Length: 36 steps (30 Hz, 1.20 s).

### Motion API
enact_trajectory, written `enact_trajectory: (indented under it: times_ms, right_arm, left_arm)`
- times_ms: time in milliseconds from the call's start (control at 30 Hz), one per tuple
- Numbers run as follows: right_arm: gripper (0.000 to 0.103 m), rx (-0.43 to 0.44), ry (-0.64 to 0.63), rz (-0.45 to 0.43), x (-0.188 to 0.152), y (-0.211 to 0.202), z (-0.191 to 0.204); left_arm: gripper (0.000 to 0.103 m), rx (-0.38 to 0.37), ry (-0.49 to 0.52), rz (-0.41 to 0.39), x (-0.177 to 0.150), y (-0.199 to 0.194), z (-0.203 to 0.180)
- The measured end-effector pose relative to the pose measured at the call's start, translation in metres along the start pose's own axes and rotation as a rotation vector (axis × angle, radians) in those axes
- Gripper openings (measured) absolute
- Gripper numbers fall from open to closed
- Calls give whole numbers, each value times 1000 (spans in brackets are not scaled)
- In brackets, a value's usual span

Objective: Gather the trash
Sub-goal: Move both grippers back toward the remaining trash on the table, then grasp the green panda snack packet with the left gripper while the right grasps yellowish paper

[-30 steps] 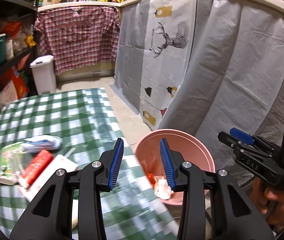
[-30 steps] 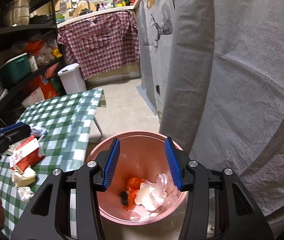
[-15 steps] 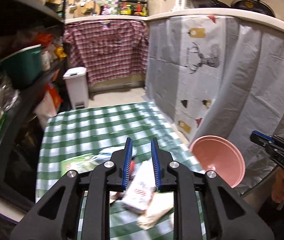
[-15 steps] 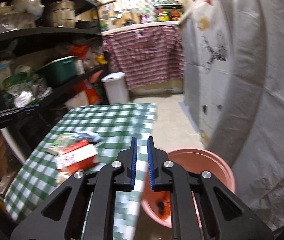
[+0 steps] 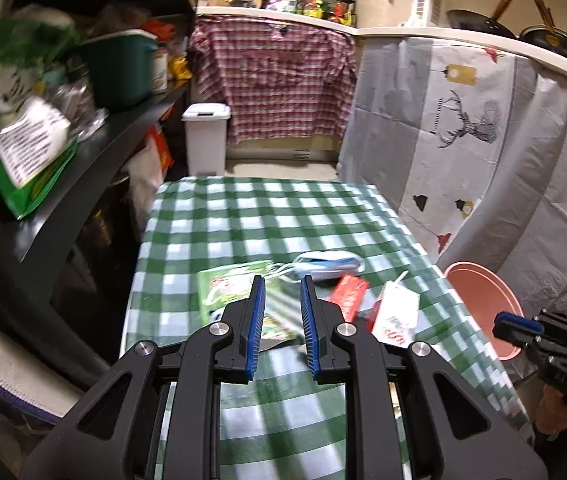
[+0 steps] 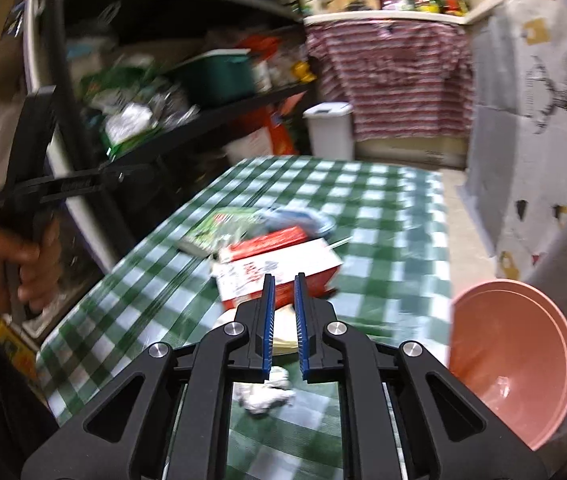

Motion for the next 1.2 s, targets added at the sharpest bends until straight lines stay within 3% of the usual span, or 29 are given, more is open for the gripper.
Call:
enact_trajectory:
  times_ms: [100, 300, 500, 600, 733, 933, 1200]
  right_arm:
    - [12, 34, -10, 34, -3, 13, 5]
    - [31, 96, -67, 125, -14, 44, 18]
    - [36, 102, -110, 167, -24, 58, 23]
    - [36, 104, -129, 176, -26, 62, 24]
    - [36, 99, -150, 186, -27, 68, 24]
    - [36, 107, -173, 203, -31, 74, 27]
    - [28, 118, -199, 221, -37, 76, 30]
  left_arm:
    - [18, 10, -14, 18, -5, 7, 14]
    - [18, 16, -31, 56, -12, 25, 31]
    - [22, 17, -45, 110, -21, 52, 37]
    - [43, 19, -70, 137, -26, 65, 41]
    - [61, 30, -101, 190, -34, 84, 46]
    - [61, 44, -128, 268, -51, 109, 52]
    - [64, 27, -137, 290, -54, 116, 49]
Point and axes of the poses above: each gripper's, at about its wrist camera, not at the fingertips, and y roughly the way its jaws point, z to its left, x to its top, the point moved 4 cm from there along y, roughly the way its jaws point, and after that the axes turned 2 degrees about -y, right-handed, at the moved point
